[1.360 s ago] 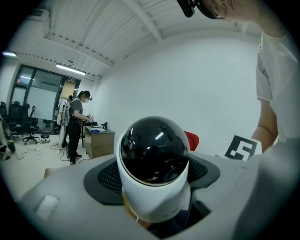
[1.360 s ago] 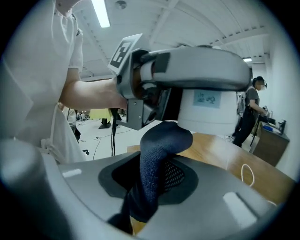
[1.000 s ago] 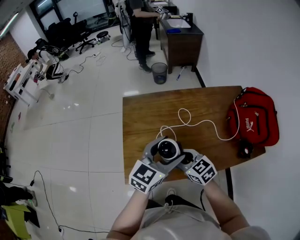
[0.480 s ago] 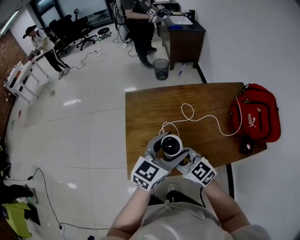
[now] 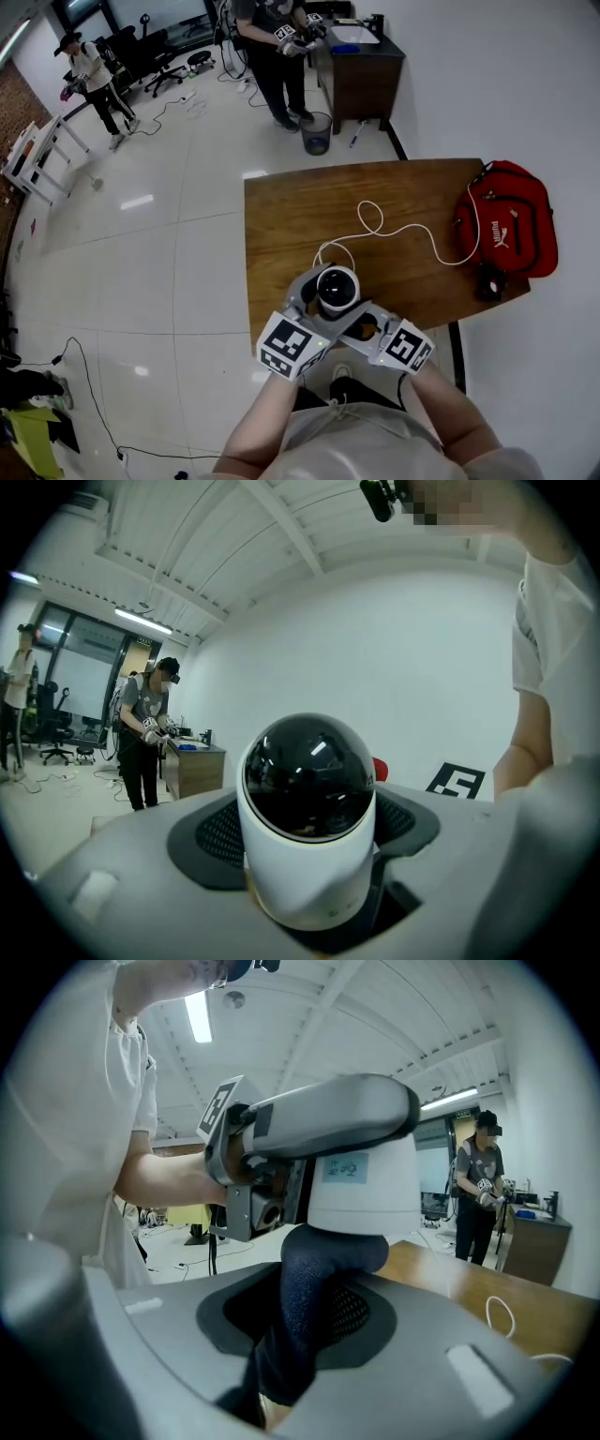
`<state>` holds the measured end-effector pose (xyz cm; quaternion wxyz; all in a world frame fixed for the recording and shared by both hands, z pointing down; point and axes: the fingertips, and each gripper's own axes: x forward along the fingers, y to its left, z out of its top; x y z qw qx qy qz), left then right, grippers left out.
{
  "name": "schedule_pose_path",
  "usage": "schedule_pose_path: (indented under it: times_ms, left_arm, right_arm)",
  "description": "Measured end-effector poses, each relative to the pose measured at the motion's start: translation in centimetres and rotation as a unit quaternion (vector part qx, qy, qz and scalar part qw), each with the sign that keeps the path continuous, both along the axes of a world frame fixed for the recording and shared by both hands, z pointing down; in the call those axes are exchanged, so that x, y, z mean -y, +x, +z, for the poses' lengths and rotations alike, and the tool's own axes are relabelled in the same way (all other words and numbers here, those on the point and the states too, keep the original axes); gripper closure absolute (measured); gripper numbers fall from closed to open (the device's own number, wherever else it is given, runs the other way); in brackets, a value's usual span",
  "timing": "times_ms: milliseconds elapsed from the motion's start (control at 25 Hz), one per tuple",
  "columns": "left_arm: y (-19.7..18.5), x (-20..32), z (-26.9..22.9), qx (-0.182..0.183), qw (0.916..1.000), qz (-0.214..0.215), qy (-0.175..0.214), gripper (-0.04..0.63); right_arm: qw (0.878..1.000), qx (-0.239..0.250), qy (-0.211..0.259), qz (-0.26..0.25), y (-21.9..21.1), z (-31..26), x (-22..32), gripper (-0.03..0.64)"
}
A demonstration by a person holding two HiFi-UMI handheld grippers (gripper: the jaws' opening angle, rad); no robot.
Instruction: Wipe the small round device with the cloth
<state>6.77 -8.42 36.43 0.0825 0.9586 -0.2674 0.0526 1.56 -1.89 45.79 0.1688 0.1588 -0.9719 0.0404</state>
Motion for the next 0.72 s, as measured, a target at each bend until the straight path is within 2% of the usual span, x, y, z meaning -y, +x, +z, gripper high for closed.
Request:
schedule_pose_path:
  times_ms: [200,360,560,720]
  left_arm:
    - [-1.3,0.5,0.7,0.004,0.9997,-0.023,0.002,0.221]
    - [-2.3,0.8,3.1,0.021,0.9987,-0.046,-0.006,0.221]
    - [-3.2,0.6,7.7,0.038,0.9974,-0.059,-0.014,0.221]
    - [-4.0,0.9,12.4,0.051,0.9959,-0.072,-0.021,0.221]
  right_arm:
    - [0.992,-0.054,-0.034,0.106,3.7,2.7,3.0,0.506]
    - [0.98,-0.087,-0.012,0.179,6.1,2.7,5.1,0.506]
    - [0.968,-0.045,-0.041,0.244,7.8,3.1,7.3,0.506]
    - [0.963,-0.032,-0.07,0.257,8.1,4.8,8.5,0.506]
